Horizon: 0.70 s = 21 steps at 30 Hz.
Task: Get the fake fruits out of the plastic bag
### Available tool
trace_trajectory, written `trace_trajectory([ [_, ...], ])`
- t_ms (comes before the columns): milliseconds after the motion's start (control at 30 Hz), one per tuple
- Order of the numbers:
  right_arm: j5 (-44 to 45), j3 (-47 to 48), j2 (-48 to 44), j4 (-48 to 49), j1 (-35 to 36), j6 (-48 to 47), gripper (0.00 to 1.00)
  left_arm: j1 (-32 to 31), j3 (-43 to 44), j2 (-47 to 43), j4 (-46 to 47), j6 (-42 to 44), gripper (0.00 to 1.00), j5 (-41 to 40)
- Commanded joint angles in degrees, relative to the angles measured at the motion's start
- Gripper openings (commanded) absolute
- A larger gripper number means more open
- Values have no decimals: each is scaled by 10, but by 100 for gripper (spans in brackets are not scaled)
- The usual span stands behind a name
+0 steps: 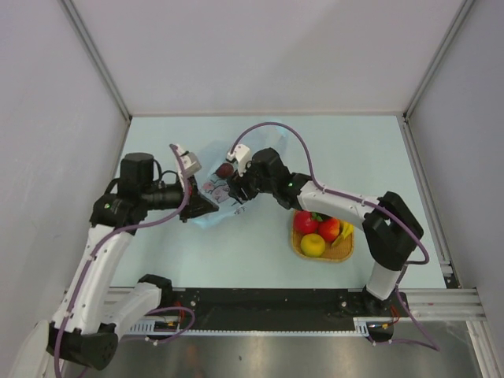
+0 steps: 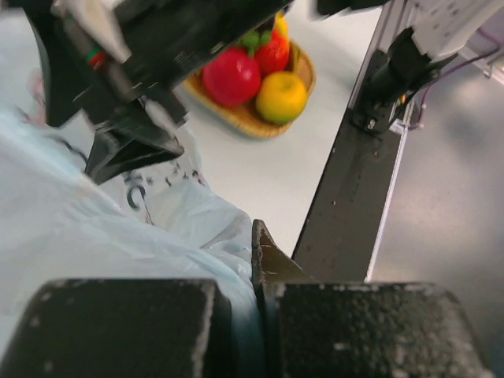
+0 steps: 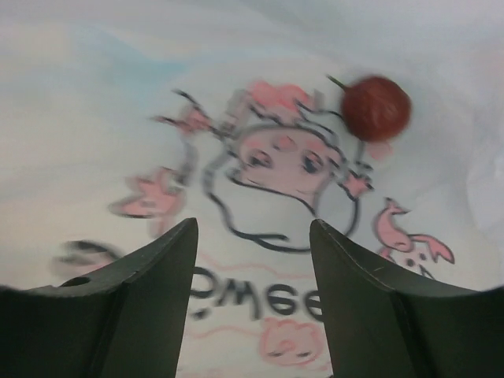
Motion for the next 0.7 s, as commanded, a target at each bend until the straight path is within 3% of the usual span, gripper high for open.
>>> trace_trajectory([
  [0, 34, -3, -4, 15, -21, 58, 65, 1, 70, -67, -58, 10, 0, 39],
  [100, 33, -20, -4, 35, -13, 57, 67, 1, 26, -71, -76, 23, 0, 19],
  [233, 32, -15, 30, 69, -3, 50, 70, 1, -49, -64, -12, -50, 0, -30],
  [433, 65, -9, 84, 90, 6, 47, 90, 5, -62, -41, 25, -70, 0, -32],
  [667, 98, 31, 134, 105, 7, 49, 96, 5, -65, -28, 26, -76, 0, -12],
])
